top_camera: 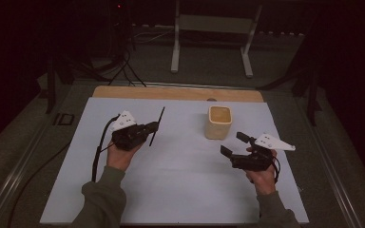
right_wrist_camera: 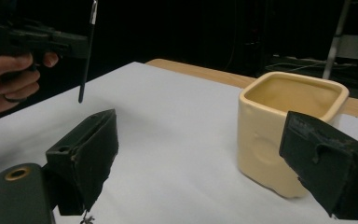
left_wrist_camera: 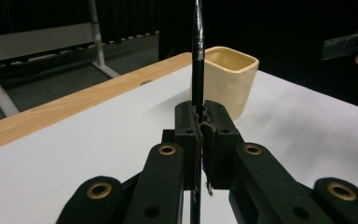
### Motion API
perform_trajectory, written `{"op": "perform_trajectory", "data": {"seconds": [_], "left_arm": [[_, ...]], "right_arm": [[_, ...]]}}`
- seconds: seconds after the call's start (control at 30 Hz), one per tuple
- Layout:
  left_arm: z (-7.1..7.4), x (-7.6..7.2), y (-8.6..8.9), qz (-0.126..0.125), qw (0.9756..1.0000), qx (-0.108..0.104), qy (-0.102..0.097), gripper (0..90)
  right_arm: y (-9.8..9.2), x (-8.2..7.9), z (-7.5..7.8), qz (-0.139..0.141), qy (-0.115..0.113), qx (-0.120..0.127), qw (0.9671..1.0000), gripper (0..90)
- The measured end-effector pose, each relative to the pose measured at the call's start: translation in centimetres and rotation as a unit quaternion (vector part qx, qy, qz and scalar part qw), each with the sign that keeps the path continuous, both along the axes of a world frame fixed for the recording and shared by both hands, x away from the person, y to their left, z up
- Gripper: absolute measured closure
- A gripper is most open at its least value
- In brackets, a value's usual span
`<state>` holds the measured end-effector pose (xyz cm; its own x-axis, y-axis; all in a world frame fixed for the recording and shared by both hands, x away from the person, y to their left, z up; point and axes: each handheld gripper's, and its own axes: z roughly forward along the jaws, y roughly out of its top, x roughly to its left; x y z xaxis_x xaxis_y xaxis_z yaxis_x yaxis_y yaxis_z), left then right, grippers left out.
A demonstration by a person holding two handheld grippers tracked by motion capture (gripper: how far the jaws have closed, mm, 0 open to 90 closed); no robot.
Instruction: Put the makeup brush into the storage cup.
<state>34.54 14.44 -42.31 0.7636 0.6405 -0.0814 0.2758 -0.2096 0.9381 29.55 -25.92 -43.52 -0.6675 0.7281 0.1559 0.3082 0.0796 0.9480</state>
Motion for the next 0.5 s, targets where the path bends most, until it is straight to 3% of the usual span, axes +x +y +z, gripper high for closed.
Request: {"op": "perform_trajectory", "data": {"seconds": [0.5], "left_arm": [[-0.3, -0.4, -2.6, -0.018, 0.9998, -0.007, -0.001, 86.3]], "right_arm": [[1.1, 0.4, 0.6, 0.015, -0.005, 0.016, 0.9997, 12.8]]}}
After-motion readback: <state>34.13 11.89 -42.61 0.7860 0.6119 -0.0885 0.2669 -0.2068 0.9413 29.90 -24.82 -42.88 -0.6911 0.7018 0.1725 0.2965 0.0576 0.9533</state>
